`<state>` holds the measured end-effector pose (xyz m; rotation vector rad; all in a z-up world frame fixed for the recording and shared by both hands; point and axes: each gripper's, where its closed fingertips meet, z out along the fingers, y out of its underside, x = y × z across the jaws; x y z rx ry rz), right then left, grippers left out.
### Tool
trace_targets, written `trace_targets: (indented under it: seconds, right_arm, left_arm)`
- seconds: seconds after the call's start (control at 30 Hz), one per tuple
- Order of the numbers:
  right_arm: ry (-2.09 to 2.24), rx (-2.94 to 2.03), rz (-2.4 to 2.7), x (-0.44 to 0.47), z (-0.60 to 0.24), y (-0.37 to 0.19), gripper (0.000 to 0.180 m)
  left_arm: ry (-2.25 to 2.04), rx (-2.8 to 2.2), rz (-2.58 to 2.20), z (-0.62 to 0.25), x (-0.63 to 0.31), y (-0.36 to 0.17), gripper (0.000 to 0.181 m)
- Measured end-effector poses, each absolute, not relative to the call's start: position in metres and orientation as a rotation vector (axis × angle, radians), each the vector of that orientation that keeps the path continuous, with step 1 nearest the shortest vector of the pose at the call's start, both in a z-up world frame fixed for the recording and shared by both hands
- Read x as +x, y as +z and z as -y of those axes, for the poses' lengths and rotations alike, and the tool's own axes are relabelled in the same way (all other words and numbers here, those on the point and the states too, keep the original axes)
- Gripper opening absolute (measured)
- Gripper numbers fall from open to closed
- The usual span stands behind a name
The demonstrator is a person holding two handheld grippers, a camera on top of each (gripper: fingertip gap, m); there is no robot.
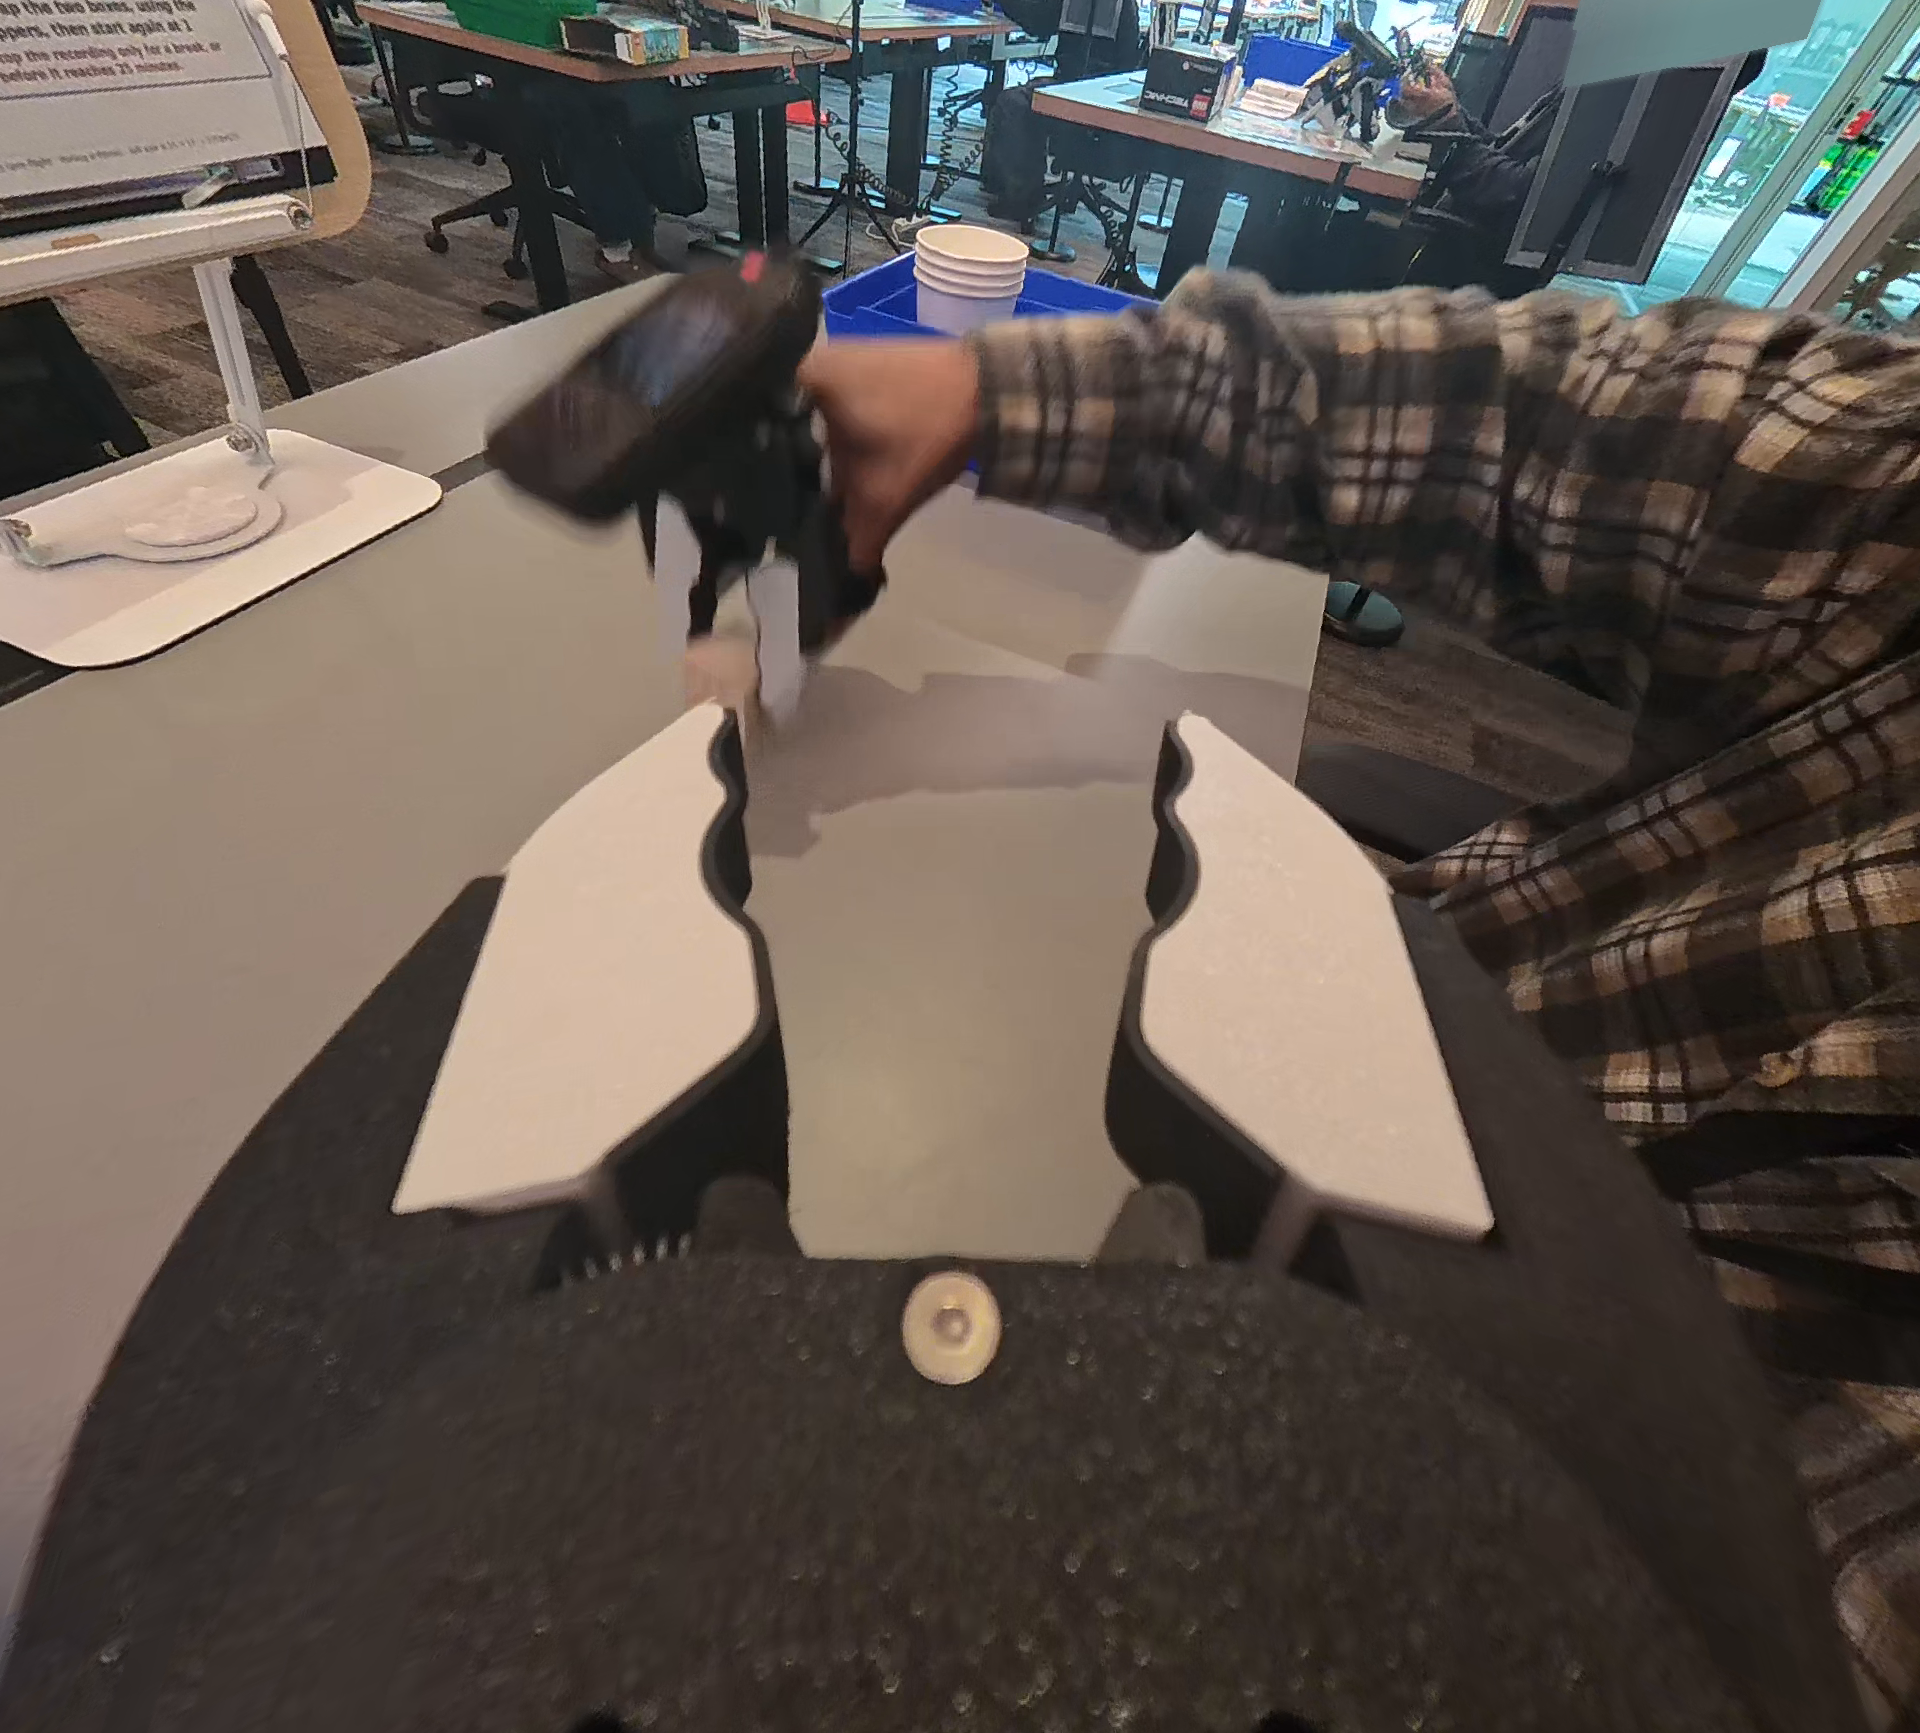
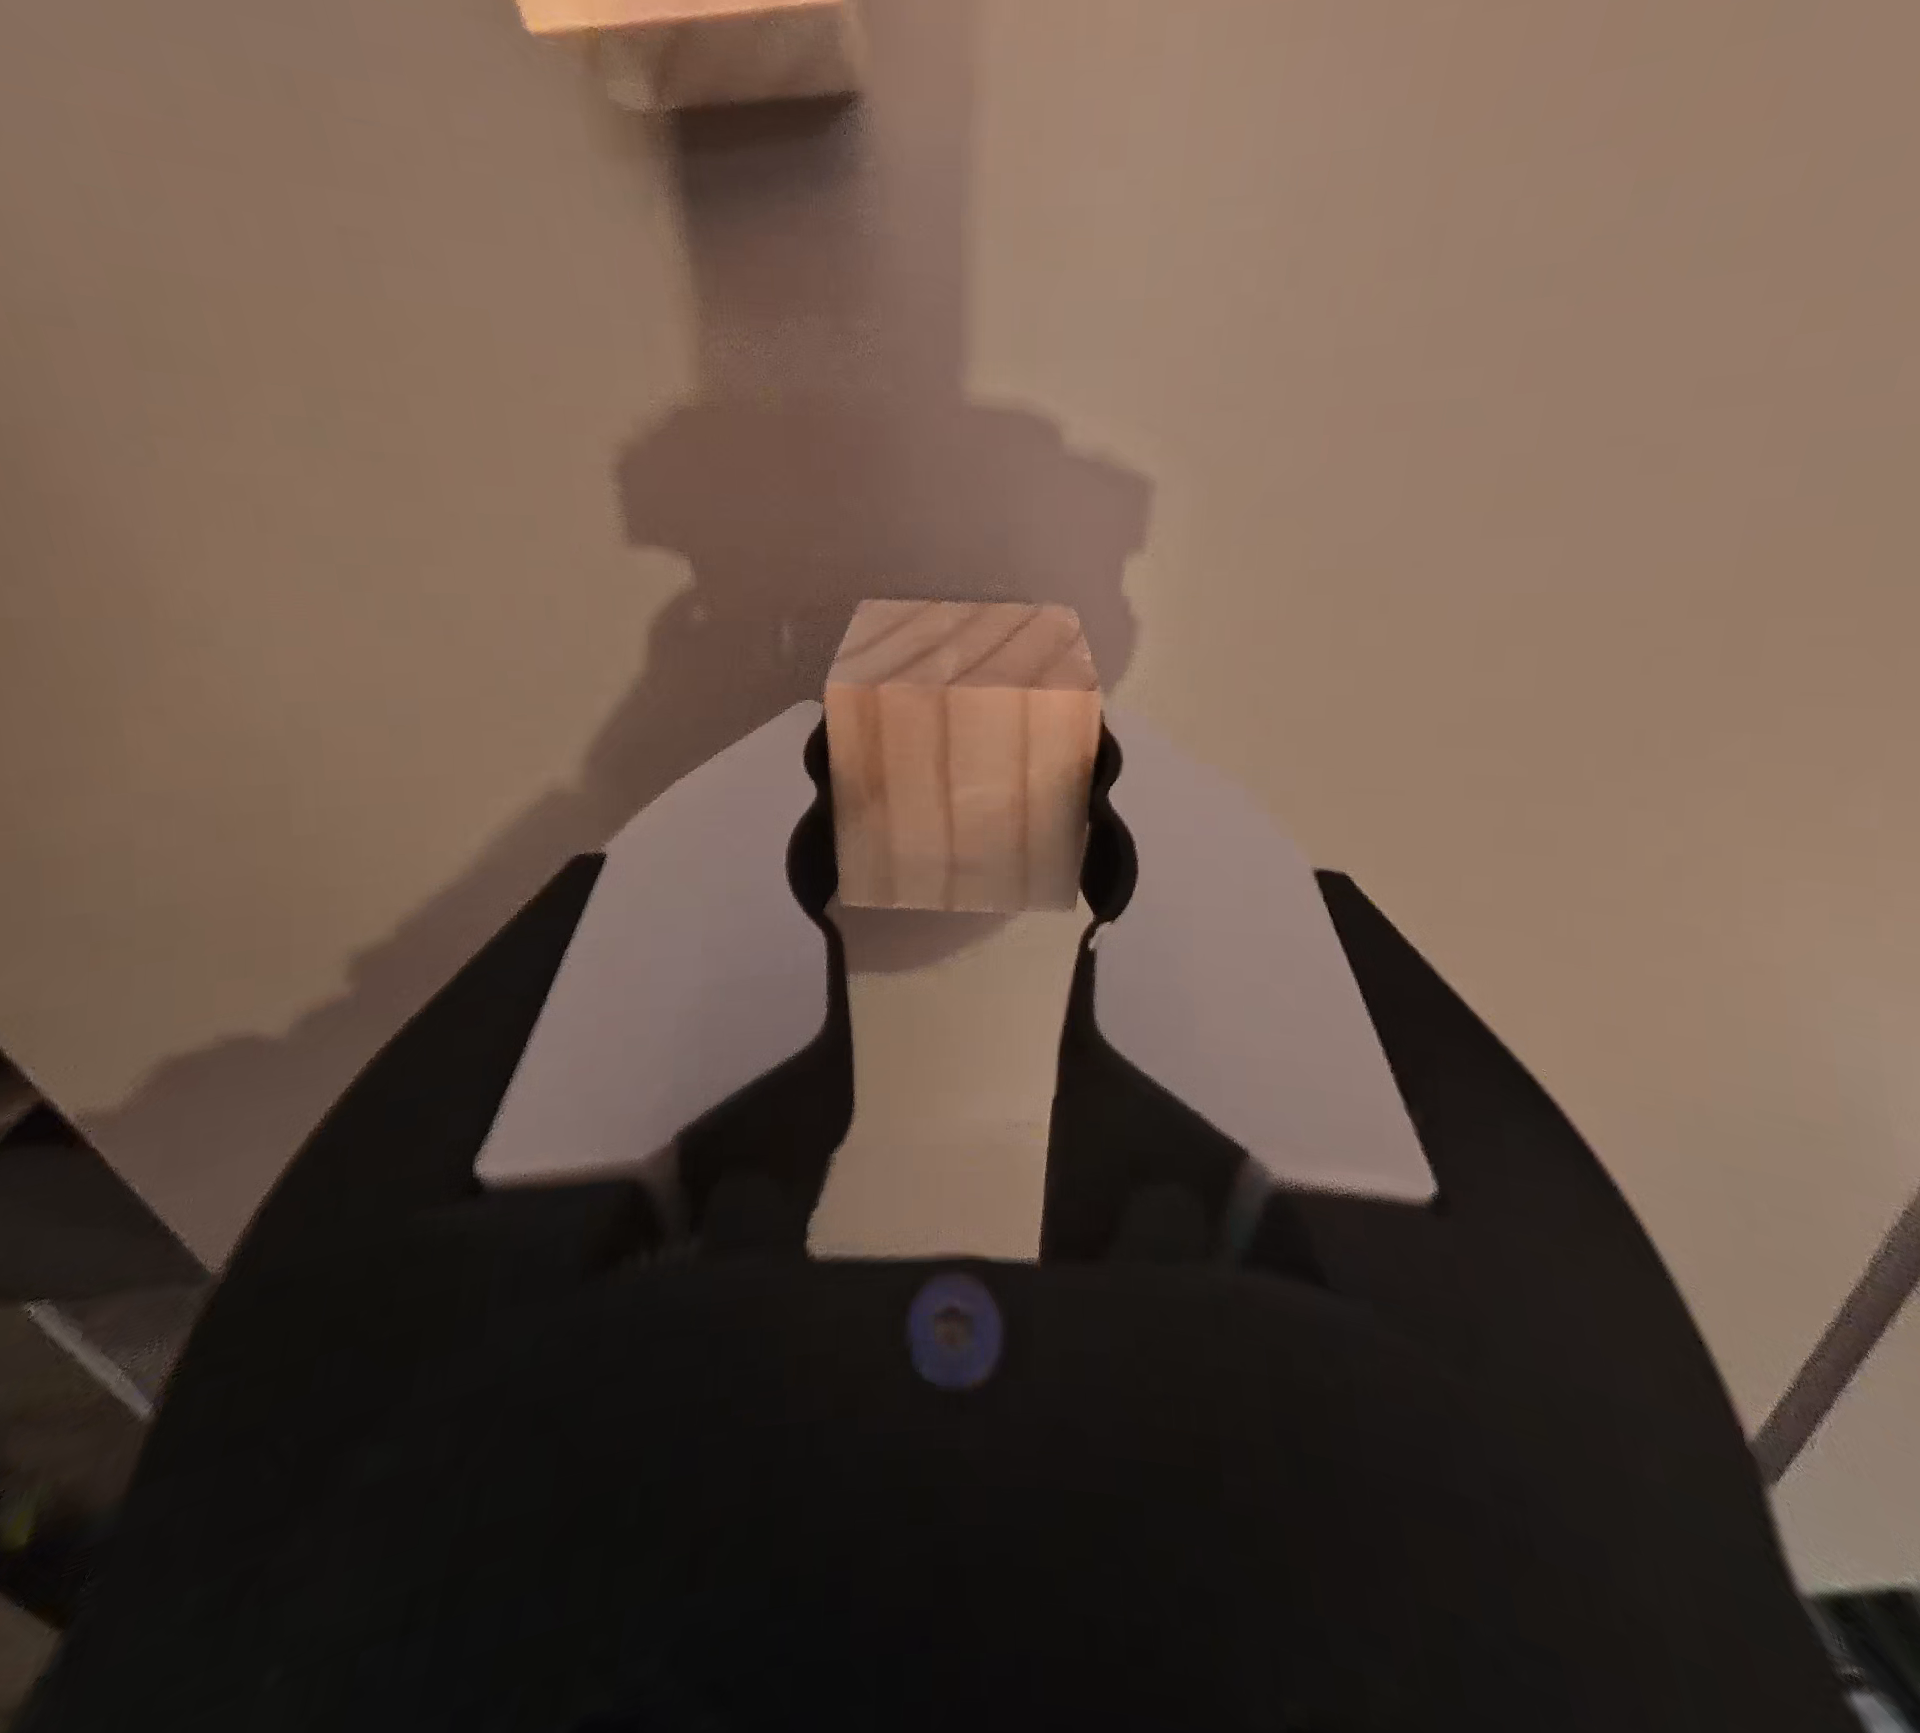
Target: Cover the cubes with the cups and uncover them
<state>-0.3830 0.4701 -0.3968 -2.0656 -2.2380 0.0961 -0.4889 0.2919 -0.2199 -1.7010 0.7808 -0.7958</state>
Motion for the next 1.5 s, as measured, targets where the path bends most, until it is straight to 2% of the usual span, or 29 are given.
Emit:
trace_targets:
  seconds: [0.13,0.3,0.4,0.6,0.9,1.5]
  right_arm:
    - [0.096,-2.266,1.870,-0.327,-0.501,-0.328,0.044]
    - [-0.010,-2.568,1.228,-0.178,-0.538,-0.251,0.044]
    - [-0.035,-2.694,0.838,-0.084,-0.541,-0.235,0.044]
    - [0.037,-2.839,0.439,0.020,-0.532,-0.286,0.044]
    - [0.080,-2.847,0.297,0.039,-0.540,-0.368,0.045]
    - [0.043,-2.865,0.345,0.028,-0.530,-0.405,0.045]
  left_arm:
    - [-0.805,-1.709,-0.783,-0.292,-0.487,-0.222,0.075]
    - [-0.809,-1.721,-0.805,-0.293,-0.480,-0.227,0.075]
    - [-0.809,-1.731,-0.821,-0.293,-0.474,-0.230,0.075]
    - [-0.812,-1.746,-0.851,-0.292,-0.461,-0.235,0.074]
    - [-0.808,-1.765,-0.879,-0.291,-0.453,-0.242,0.074]
    - [-0.810,-1.759,-0.875,-0.290,-0.456,-0.241,0.074]
